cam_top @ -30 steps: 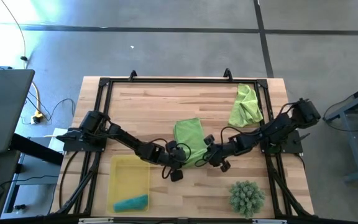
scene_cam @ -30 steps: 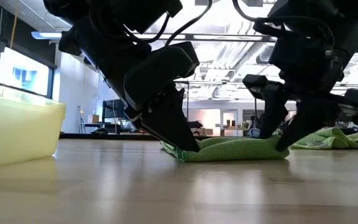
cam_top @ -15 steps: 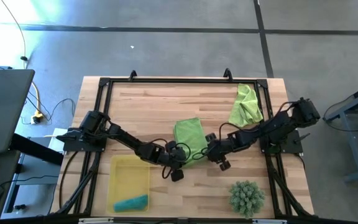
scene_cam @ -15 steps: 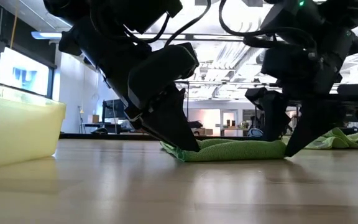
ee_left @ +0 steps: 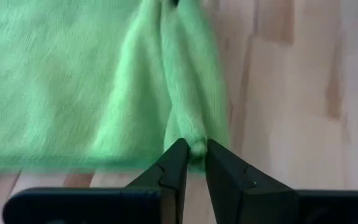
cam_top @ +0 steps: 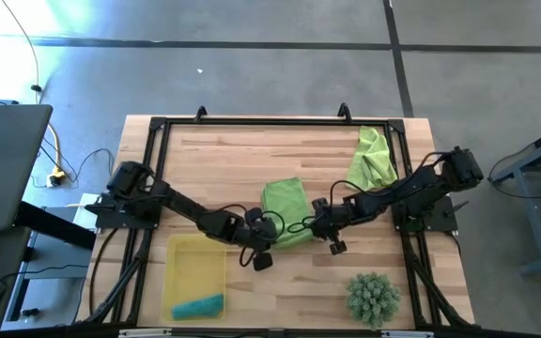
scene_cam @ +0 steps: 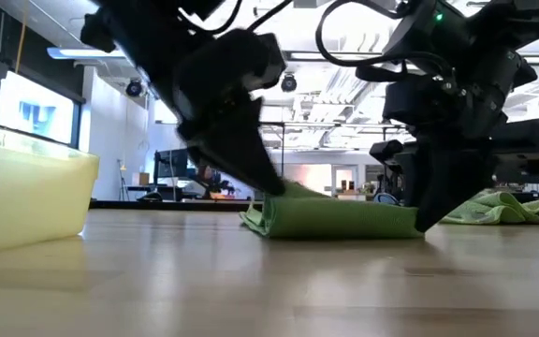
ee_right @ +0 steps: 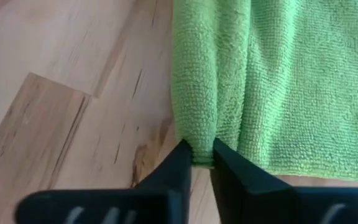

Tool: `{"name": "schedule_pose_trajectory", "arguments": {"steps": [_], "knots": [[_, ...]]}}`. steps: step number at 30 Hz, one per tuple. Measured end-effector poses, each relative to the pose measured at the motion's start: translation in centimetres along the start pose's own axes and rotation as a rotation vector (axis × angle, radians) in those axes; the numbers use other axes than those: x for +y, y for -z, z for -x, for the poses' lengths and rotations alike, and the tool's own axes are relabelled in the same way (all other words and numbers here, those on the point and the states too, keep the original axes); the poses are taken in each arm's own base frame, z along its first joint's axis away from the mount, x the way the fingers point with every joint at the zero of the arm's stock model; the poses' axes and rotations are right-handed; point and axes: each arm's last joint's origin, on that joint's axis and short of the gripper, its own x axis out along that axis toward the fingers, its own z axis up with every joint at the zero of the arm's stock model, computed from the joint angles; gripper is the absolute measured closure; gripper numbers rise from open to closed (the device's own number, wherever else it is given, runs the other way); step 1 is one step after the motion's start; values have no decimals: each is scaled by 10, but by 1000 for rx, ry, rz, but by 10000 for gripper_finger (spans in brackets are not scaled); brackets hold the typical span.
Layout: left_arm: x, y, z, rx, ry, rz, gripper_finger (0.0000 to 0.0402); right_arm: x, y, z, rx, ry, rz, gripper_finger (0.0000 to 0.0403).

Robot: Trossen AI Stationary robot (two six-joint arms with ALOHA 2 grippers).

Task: Roll microfiber towels into tight, uniform cylinder then place into a basket
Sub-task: Roll the green microfiber towel

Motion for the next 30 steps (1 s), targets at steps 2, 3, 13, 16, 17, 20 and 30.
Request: {"name": "schedule_pose_trajectory", "arguments": {"steps": [2,3,13,16,17,20,30], "knots": [[-1,2,3,17,-5,-9,357,0,0,0,-1,-9,-10,385],[-2,2,4,24,-4,-15,357,0,0,0,-1,-9,-18,392],[-21,9,18,27,41,-73,324,0,1,1,-32,-265,-139,400],[-31,4,24,-22,38,-113,302,-6,2,2,-46,-339,-212,401],[-35,2,25,-31,33,-147,296,-9,2,2,-48,-349,-237,401],[-45,-5,25,-115,34,-223,276,-16,3,3,-49,-359,-314,402],[-40,3,-6,-184,-168,-468,244,-27,6,4,-50,-358,-390,402]]}}
